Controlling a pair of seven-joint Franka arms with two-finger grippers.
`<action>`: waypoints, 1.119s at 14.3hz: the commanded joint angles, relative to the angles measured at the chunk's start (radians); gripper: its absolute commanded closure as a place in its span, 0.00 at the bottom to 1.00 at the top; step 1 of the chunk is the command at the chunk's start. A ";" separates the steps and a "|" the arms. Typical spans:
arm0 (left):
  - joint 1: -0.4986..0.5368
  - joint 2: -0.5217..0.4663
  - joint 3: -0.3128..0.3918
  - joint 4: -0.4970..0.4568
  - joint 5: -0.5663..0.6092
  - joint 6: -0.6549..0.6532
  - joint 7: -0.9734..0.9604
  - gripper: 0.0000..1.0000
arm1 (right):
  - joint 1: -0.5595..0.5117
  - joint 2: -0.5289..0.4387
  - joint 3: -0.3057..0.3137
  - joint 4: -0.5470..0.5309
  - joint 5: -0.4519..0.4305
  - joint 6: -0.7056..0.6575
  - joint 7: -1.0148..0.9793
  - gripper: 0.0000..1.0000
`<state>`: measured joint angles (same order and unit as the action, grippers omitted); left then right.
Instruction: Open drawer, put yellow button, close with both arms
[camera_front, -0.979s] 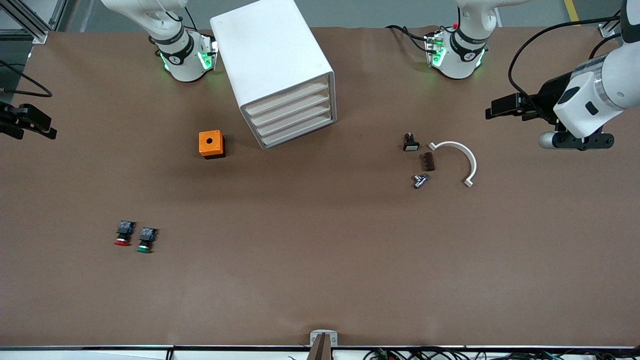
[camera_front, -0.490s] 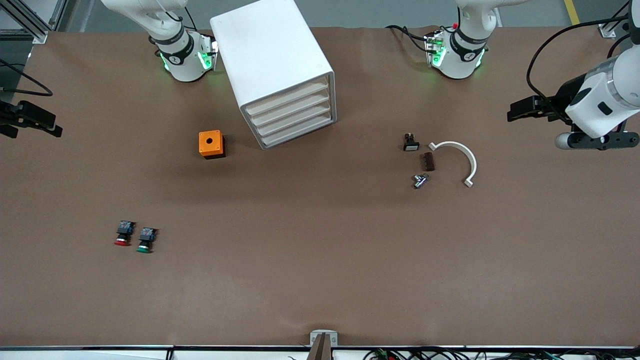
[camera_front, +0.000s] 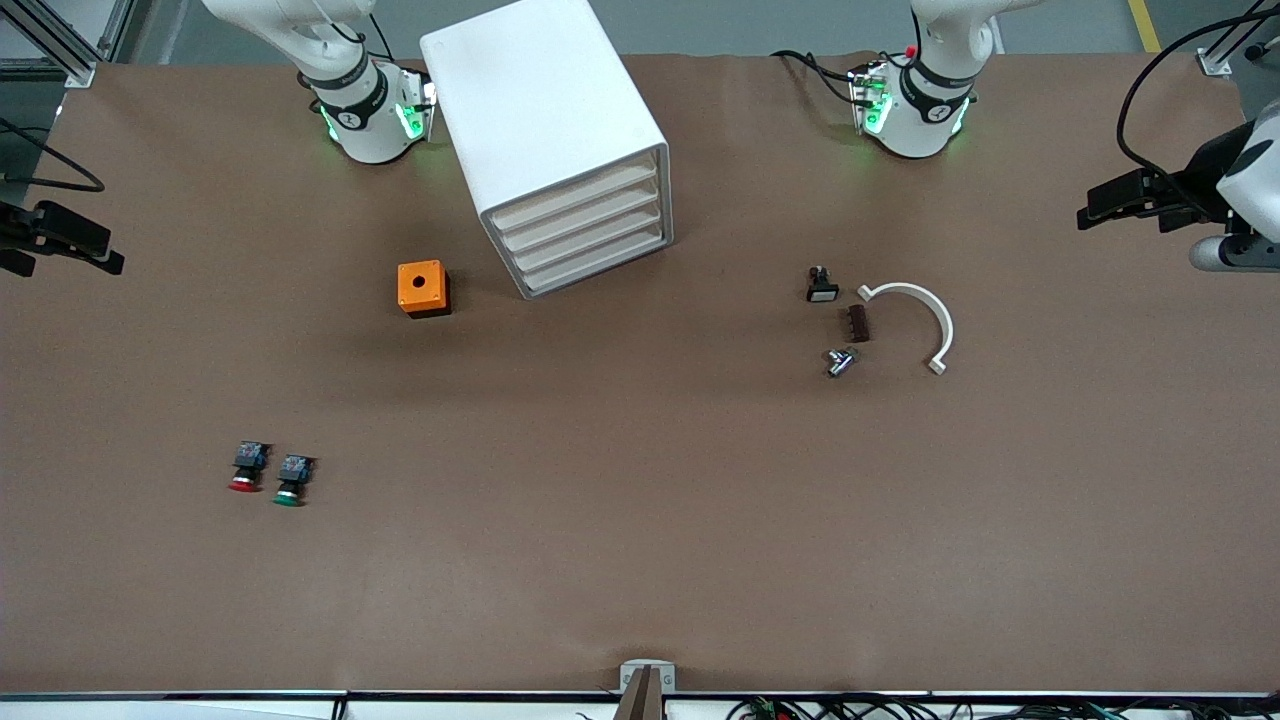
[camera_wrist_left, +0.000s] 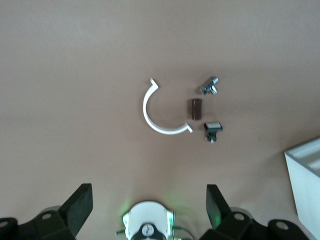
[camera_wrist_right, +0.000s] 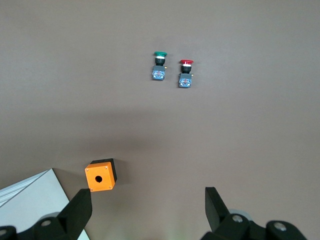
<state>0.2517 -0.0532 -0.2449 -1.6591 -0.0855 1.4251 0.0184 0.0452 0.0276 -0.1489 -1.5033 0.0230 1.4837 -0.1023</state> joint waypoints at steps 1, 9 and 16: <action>-0.003 -0.082 -0.005 -0.108 0.013 0.083 0.017 0.00 | 0.005 -0.015 -0.003 0.002 0.011 -0.003 0.010 0.00; -0.281 -0.005 0.243 -0.013 0.036 0.118 0.012 0.00 | 0.004 -0.017 -0.004 0.002 0.011 -0.005 0.010 0.00; -0.276 0.004 0.243 0.032 0.049 0.118 -0.003 0.00 | 0.001 -0.015 -0.008 0.002 0.015 -0.010 0.012 0.00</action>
<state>-0.0236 -0.0561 -0.0079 -1.6595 -0.0605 1.5480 0.0186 0.0452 0.0271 -0.1523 -1.5017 0.0234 1.4834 -0.1023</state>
